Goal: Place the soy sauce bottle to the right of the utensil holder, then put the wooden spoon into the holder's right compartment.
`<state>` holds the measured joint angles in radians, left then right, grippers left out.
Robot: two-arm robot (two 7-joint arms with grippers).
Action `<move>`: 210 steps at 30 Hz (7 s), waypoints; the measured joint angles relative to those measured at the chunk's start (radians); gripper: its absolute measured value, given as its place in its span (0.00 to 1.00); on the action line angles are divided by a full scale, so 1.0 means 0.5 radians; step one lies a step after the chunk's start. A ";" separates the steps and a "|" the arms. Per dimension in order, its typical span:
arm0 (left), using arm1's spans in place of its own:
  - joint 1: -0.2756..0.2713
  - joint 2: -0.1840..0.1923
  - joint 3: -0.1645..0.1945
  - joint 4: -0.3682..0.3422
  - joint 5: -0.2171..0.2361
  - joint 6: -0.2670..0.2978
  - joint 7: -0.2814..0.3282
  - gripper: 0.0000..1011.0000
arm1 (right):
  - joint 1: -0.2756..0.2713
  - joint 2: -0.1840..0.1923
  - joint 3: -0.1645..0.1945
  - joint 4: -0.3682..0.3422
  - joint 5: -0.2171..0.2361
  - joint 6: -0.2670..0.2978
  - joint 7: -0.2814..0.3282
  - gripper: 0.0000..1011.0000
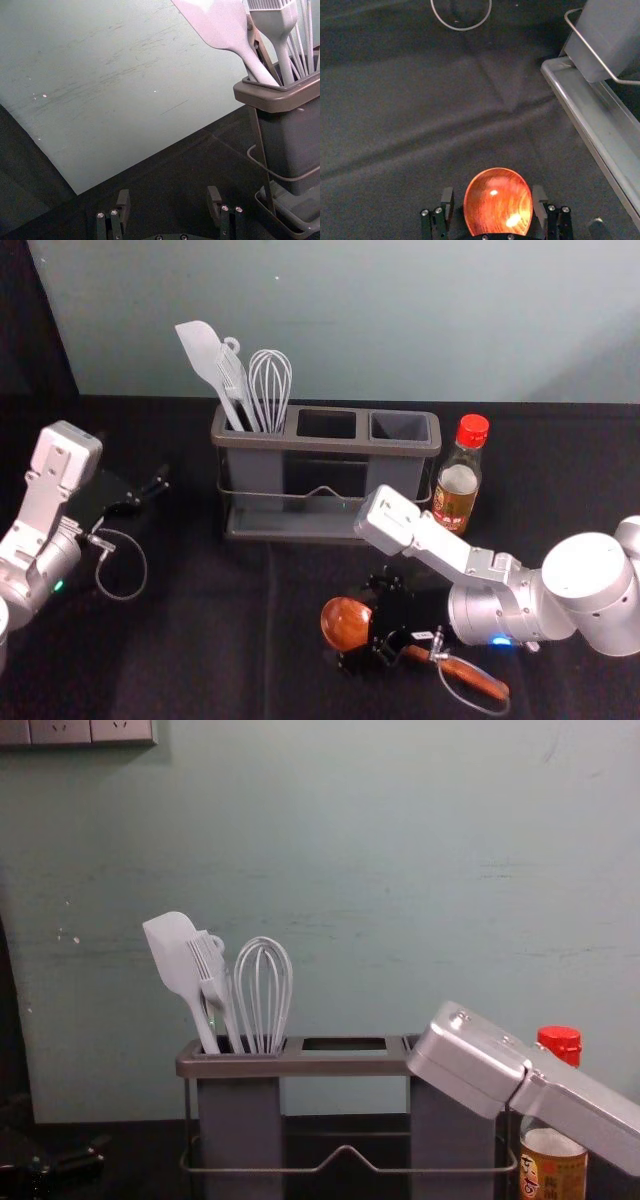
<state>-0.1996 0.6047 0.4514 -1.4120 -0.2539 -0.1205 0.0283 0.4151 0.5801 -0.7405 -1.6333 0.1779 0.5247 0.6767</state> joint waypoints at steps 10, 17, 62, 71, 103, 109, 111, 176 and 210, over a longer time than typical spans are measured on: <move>0.000 0.000 0.000 0.000 0.000 0.000 0.000 0.99 | 0.013 0.003 -0.023 0.019 -0.027 -0.007 0.011 0.99; 0.000 0.000 0.000 0.000 0.000 0.000 0.000 0.99 | 0.032 0.004 -0.038 0.026 -0.061 -0.006 0.022 0.99; 0.000 0.000 0.000 0.000 0.000 0.000 0.000 0.99 | -0.243 0.087 0.484 -0.255 0.294 -0.463 -0.196 0.83; 0.000 0.000 0.000 0.000 0.000 0.000 0.000 0.99 | -0.452 0.055 0.725 -0.322 0.503 -0.926 -0.317 0.83; 0.000 0.000 0.000 0.000 0.000 0.000 0.000 0.99 | -0.454 -0.423 0.969 -0.001 0.433 -1.837 -0.388 0.83; 0.000 0.000 0.000 0.000 0.000 0.000 0.000 0.99 | -0.344 -0.466 0.952 0.100 0.418 -1.821 -0.358 0.83; 0.000 0.000 0.000 0.000 0.000 0.000 0.000 0.99 | -0.293 -0.483 0.943 0.155 0.418 -1.810 -0.342 0.83; 0.000 0.000 0.000 0.000 0.000 0.000 0.000 0.99 | 0.085 -0.902 0.898 1.056 0.106 -2.214 -0.470 0.83; 0.000 0.000 0.000 0.000 0.000 0.000 0.000 0.99 | -0.023 -0.934 0.955 1.057 0.025 -2.153 -0.515 0.84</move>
<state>-0.1995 0.6047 0.4514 -1.4120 -0.2539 -0.1205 0.0283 0.4035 0.1132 -0.2628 -1.1047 0.1902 -0.5519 0.4193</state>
